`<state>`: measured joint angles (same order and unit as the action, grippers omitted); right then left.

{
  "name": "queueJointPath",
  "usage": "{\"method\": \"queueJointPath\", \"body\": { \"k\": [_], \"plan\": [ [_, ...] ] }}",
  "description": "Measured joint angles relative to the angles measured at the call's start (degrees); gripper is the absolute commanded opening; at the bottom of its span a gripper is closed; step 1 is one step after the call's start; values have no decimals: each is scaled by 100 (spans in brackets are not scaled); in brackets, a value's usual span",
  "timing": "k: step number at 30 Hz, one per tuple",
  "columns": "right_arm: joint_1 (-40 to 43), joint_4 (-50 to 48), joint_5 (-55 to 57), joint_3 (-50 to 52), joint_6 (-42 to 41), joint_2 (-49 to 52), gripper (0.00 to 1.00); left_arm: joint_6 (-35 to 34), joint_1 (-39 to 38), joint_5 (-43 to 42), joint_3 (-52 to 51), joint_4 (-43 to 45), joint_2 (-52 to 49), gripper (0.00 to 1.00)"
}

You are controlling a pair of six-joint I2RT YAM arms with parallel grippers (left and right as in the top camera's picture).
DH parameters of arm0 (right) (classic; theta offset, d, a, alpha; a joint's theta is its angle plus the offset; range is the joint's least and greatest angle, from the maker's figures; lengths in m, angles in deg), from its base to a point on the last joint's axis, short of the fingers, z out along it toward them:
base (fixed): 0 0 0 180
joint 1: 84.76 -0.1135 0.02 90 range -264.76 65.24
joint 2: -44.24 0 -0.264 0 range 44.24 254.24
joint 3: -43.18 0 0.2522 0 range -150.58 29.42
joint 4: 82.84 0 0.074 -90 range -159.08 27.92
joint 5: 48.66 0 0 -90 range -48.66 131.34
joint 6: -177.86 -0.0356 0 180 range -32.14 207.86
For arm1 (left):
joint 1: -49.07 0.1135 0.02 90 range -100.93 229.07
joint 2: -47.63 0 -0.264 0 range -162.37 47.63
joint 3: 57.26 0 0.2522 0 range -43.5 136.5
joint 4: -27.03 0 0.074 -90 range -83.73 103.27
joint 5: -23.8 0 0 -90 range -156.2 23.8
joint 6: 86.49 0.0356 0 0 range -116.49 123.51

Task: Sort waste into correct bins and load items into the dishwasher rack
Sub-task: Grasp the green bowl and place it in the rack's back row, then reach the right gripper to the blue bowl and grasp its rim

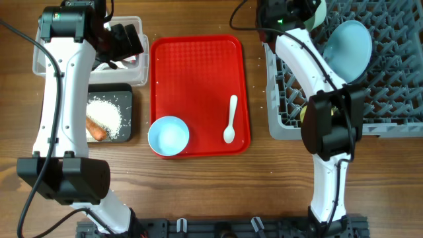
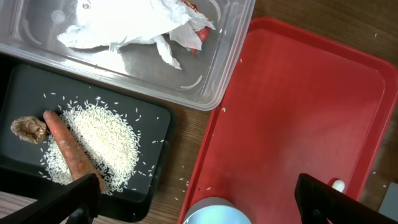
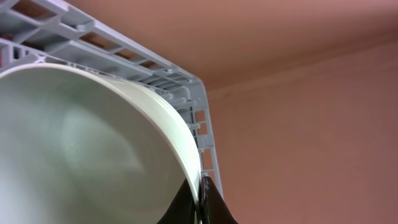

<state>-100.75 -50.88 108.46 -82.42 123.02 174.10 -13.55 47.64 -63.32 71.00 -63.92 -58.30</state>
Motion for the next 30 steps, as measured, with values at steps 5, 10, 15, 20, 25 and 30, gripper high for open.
{"method": "queueJointPath", "body": {
  "k": [5,10,15,20,25,30],
  "plan": [
    [9,-44,-168,0,146,142,4,0,0,2,0,0,0,100],
    [9,-70,-326,0,219,144,4,0,0,0,0,0,0,100],
    [28,-66,-367,0,225,144,4,0,0,0,0,0,0,100],
    [-20,111,-365,0,227,144,8,0,0,0,0,0,0,100],
    [-424,201,-372,0,260,144,60,0,0,0,0,0,0,100],
    [-772,214,-409,0,258,146,76,0,0,0,0,2,0,100]
  ]
}}
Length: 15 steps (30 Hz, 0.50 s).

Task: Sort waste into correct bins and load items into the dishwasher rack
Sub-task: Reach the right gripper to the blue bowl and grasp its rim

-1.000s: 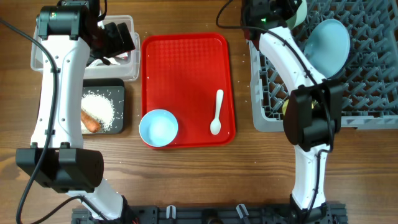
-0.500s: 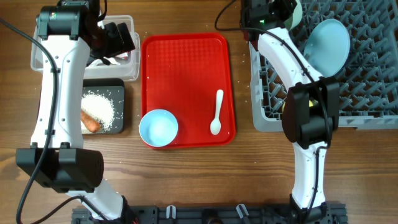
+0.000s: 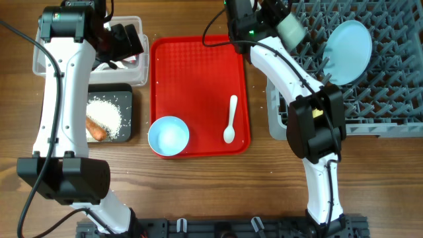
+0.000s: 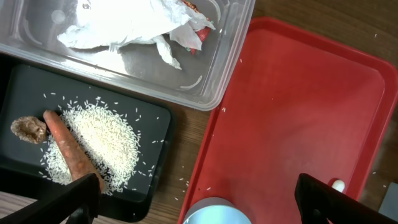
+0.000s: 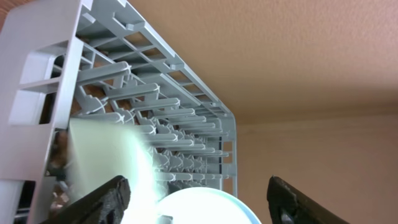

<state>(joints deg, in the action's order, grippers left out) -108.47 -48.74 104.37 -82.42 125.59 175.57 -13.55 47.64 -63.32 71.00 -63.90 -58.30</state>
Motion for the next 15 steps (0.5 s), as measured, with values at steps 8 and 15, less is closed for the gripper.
{"method": "queueJointPath", "body": {
  "k": [8,15],
  "plan": [
    [0,4,0,0,-459,-2,87,0,0,0,0,-2,0,100],
    [-282,2140,-3263,-37,-2011,-1058,100,0,0,-39,0,-9,0,100]
  ]
}}
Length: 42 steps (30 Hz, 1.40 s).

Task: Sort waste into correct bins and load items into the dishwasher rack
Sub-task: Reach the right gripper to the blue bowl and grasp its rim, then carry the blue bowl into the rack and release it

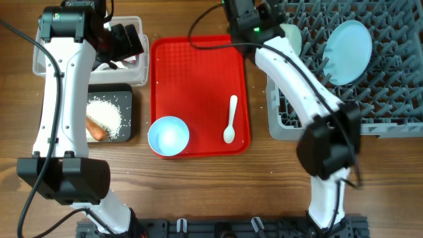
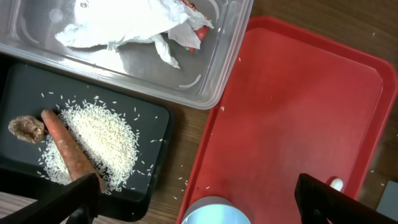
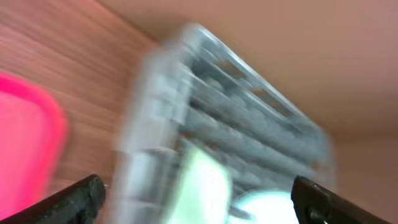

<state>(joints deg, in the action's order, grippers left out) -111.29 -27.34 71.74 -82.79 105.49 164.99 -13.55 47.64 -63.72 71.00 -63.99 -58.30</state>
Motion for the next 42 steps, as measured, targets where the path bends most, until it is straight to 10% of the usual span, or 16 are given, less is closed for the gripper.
{"method": "queueJointPath", "body": {
  "k": [4,9,14,20,28,42],
  "plan": [
    [-297,1246,-3963,26,-811,-433,100,0,0,-4,0,7,0,100],
    [-457,1325,-5165,949,-2671,-282,90,0,0,-4,0,4,0,100],
    [-1233,667,-5399,2055,-4089,-166,79,0,0,-4,0,7,0,100],
    [-1864,310,-5438,2337,-4911,-166,24,0,0,-4,0,7,0,100],
    [-1827,402,-5412,2363,-5274,120,4,0,0,-2,0,7,0,100],
    [-610,1681,-3622,2006,-5049,-1163,4,0,0,-9,0,4,0,100]
  ]
}}
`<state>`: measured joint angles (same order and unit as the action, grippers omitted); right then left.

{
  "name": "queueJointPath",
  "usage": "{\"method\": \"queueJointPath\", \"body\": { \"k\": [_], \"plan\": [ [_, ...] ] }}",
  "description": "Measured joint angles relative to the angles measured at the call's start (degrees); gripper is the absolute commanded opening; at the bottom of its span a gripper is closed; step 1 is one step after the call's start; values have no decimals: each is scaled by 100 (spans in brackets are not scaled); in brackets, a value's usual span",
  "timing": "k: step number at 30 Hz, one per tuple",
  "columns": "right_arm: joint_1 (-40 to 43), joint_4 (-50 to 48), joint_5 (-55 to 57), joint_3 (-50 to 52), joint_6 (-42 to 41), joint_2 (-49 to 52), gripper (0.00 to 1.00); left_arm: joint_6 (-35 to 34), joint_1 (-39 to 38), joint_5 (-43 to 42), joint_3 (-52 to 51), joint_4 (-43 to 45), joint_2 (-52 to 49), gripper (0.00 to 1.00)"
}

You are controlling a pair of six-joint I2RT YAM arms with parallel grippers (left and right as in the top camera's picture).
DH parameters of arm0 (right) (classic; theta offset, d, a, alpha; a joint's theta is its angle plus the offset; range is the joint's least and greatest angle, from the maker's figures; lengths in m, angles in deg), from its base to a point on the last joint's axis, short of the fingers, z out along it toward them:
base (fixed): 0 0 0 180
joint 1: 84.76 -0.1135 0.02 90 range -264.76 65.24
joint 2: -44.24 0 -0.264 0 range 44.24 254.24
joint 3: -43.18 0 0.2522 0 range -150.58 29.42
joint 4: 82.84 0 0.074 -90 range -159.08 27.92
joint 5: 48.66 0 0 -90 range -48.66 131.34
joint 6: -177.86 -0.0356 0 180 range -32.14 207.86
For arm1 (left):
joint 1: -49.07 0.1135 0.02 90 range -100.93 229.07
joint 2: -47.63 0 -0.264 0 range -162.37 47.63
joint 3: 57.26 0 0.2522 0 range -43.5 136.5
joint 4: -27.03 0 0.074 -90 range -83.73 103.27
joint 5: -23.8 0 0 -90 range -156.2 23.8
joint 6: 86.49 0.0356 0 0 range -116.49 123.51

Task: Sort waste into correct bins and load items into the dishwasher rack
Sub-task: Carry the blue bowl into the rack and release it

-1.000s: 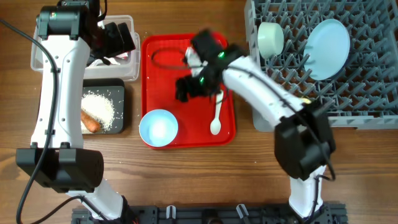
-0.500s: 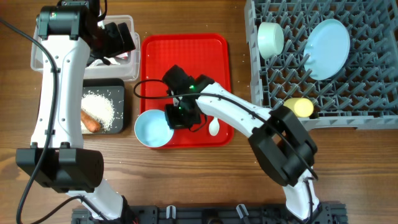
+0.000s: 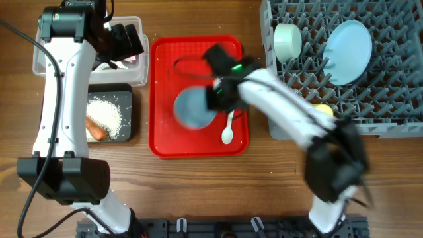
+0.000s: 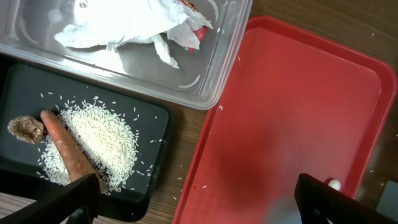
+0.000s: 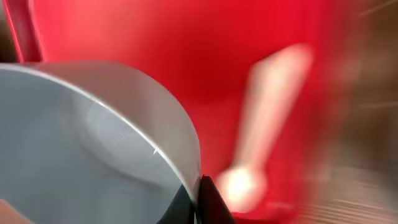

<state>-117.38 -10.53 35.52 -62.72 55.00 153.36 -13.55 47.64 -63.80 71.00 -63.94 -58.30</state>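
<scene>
A light blue bowl (image 3: 193, 109) hangs blurred over the middle of the red tray (image 3: 198, 53). My right gripper (image 3: 215, 99) is shut on its rim; in the right wrist view the fingers (image 5: 200, 198) pinch the bowl's edge (image 5: 93, 137). A white spoon (image 3: 229, 127) lies on the tray just right of the bowl. The grey dishwasher rack (image 3: 383, 99) holds a white cup (image 3: 287, 39) and a blue plate (image 3: 350, 43). My left gripper (image 3: 129, 45) hangs open and empty over the clear bin (image 4: 205, 74), and its fingertips (image 4: 68, 199) stand wide apart.
The clear bin holds crumpled white wrappers (image 4: 124, 25). A black tray (image 3: 125, 96) in front of it carries rice (image 4: 93, 143), a carrot (image 4: 68, 152) and a brown scrap (image 4: 23, 127). A yellow item (image 3: 322, 110) sits low in the rack. Rice grains dot the wood and red tray.
My right gripper was open by the rack's left corner and the bowl sat at the tray's front left. Now it is shut on the bowl's rim, mid-tray. The left arm is unchanged.
First my right gripper was shut on the white cup's rim at the rack. A second later it was open and the cup stayed in the rack. Then it was beside the rack toward the tray, and now it holds the blue bowl. The left gripper stayed open over the bin.
</scene>
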Motion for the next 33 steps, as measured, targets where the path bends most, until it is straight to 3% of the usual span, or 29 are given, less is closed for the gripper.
{"method": "queueJointPath", "body": {
  "k": [5,11,20,33],
  "plan": [
    [890,1027,3668,-243,98,-1947,4,0,0,4,0,2,0,100],
    [1226,1211,5984,-131,927,-1812,4,0,0,4,0,4,0,100],
    [1270,1095,6481,-90,3128,-684,4,0,0,4,0,2,0,100],
    [1270,1097,6391,-87,3560,-367,4,0,0,4,0,2,0,100]
  ]
}}
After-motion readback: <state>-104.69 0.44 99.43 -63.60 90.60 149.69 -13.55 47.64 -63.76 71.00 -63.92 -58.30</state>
